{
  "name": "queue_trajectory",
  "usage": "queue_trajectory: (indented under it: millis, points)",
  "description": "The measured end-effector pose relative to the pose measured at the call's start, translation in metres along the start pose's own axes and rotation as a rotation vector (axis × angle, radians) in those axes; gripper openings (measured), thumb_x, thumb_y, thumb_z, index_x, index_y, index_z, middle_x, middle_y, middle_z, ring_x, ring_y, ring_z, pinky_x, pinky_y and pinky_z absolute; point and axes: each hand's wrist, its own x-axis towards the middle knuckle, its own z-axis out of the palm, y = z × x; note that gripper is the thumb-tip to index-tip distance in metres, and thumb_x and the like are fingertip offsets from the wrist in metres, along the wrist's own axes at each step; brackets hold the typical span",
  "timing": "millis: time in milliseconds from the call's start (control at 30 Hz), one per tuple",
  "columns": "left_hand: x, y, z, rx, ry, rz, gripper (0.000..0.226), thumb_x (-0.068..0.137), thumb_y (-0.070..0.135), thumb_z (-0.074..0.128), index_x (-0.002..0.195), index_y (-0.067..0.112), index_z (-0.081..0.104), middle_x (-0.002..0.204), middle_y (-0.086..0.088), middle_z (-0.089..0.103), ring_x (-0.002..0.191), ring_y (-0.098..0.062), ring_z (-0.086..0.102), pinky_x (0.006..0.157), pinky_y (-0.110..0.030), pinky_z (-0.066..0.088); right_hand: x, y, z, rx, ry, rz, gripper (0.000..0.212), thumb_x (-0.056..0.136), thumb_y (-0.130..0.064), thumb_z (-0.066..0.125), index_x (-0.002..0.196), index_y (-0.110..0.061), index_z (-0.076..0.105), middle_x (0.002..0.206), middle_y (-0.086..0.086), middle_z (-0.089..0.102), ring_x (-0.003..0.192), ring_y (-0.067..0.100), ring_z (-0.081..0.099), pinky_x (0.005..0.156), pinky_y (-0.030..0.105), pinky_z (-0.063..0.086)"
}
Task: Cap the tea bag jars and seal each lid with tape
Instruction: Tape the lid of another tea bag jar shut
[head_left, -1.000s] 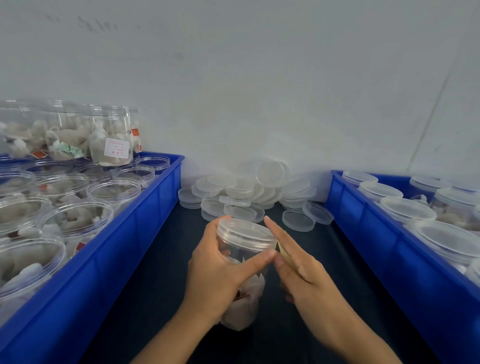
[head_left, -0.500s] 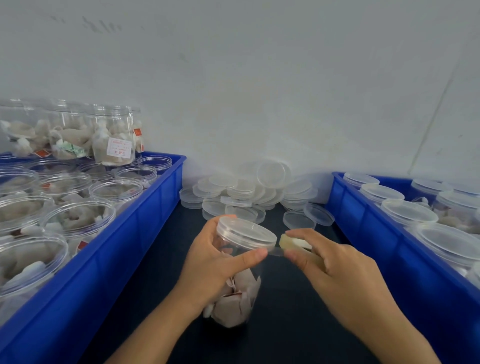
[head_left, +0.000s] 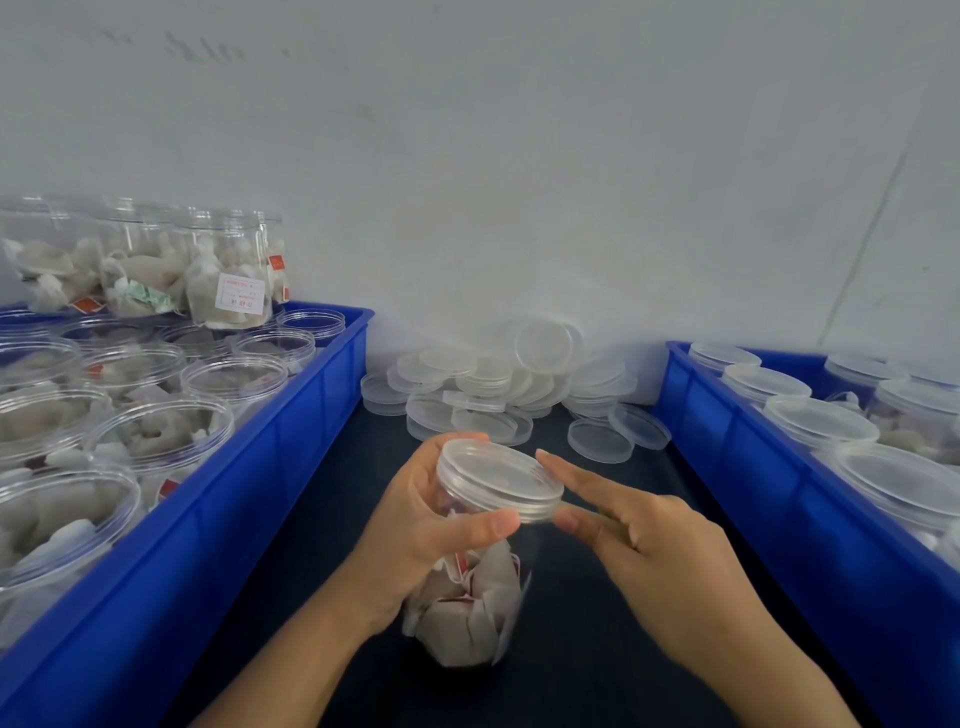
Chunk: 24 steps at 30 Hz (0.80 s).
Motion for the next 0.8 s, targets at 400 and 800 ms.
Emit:
queue_trajectory:
  millis: [400, 800]
  points:
    - [0.000, 0.015, -0.001, 0.230, 0.004, -0.099, 0.073, 0.060, 0.072, 0.074, 0.120, 0.041, 0.046, 0.122, 0.020, 0.060, 0.116, 0.000, 0.056, 0.091, -0.017, 0.049, 0.002, 0.008, 0.012, 0.061, 0.055, 0.103, 0.044, 0.094, -0.057, 0.036, 0.131, -0.073, 0.018, 0.070, -0.011, 0.064, 0.059, -0.002, 0.054, 0.056, 0.017, 0.045]
    - [-0.002, 0.008, 0.010, 0.358, 0.213, 0.089, 0.078, 0.046, 0.071, 0.077, 0.113, 0.046, 0.047, 0.107, 0.033, 0.059, 0.103, 0.010, 0.057, 0.079, -0.004, 0.044, -0.007, -0.016, 0.030, -0.049, 0.178, 0.035, 0.048, 0.097, -0.049, 0.022, 0.140, -0.064, 0.004, 0.067, -0.014, 0.043, 0.063, 0.004, 0.048, 0.057, 0.017, 0.039]
